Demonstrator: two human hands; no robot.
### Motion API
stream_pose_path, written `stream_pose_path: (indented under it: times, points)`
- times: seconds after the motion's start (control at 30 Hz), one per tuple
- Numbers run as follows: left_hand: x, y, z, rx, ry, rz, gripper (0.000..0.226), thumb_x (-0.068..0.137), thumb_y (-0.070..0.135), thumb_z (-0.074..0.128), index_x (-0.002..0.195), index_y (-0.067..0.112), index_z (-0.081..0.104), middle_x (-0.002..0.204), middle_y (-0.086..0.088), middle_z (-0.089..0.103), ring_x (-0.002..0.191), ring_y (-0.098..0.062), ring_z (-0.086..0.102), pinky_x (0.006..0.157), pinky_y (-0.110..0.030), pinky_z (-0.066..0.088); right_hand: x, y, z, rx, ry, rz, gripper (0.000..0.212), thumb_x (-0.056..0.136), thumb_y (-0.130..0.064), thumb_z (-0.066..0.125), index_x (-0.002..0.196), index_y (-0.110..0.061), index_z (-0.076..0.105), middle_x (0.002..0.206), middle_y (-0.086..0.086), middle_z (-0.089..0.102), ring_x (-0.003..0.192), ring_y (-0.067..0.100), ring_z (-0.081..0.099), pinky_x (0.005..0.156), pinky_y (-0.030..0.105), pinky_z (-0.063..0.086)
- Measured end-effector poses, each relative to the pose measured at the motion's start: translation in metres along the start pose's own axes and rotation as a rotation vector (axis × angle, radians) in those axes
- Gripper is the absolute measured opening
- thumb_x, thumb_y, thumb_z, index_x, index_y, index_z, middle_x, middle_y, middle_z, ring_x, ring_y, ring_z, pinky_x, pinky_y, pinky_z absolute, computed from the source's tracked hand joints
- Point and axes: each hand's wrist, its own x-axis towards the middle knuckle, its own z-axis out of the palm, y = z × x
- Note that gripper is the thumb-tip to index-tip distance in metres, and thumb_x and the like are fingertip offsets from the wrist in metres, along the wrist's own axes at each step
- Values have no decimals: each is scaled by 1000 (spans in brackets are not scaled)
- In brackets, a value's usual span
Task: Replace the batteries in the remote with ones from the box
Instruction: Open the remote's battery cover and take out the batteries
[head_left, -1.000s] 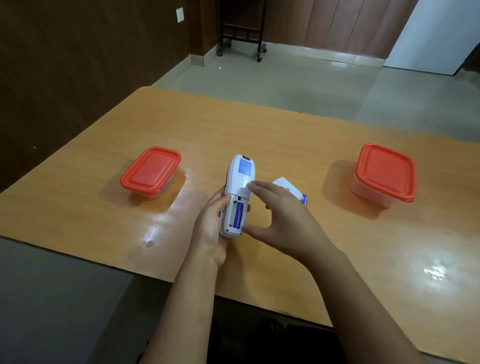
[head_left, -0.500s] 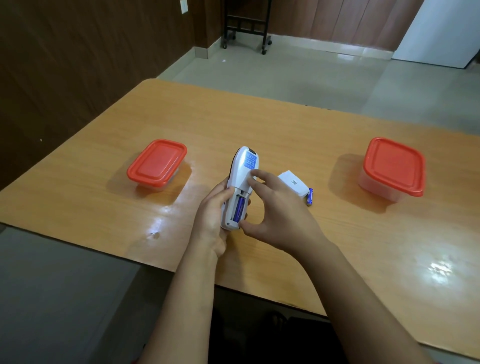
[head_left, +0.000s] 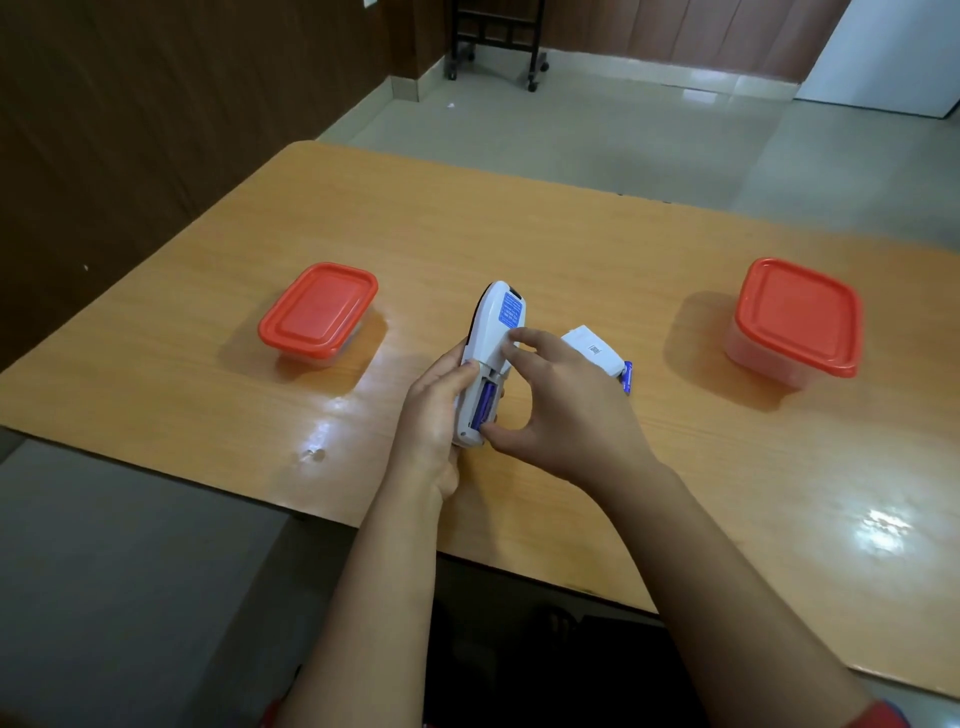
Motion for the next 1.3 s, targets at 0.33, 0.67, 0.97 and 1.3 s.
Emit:
stream_pose_path:
  times: [0.33, 0.67, 0.97, 1.3]
  points:
    - [0, -1, -7, -44, -26, -76, 36, 96, 15, 45, 130, 17, 58, 98, -6, 70, 80, -17, 66, 60, -23, 53, 7, -6, 2, -102, -71, -18, 48, 72, -51, 67, 104, -15, 63, 128, 0, 56, 104, 19, 56, 67, 29, 41]
    - [1, -5, -11, 0, -46, -104, 31, 96, 13, 45, 122, 17, 61, 94, -7, 69, 81, -17, 64, 67, -29, 48, 8, -15, 1, -117, -118, 17, 39, 69, -46, 68, 68, -16, 43, 83, 2, 53, 68, 19, 48, 50, 30, 29]
    - [6, -5, -11, -72, -35, -96, 26, 97, 12, 43, 103, 21, 66, 94, -8, 69, 82, -19, 64, 74, -31, 50, 5, -21, 2, -30, -111, -20, 36, 70, -44, 60, 75, -12, 47, 82, 3, 52, 68, 21, 48, 51, 30, 31]
    - [9, -7, -8, -267, -59, -150, 27, 98, 14, 40, 114, 14, 62, 92, -9, 69, 80, -18, 65, 71, -29, 53, 7, -10, 2, 80, -54, -61, 31, 69, -41, 59, 67, -11, 51, 71, 0, 50, 55, 21, 45, 50, 32, 35]
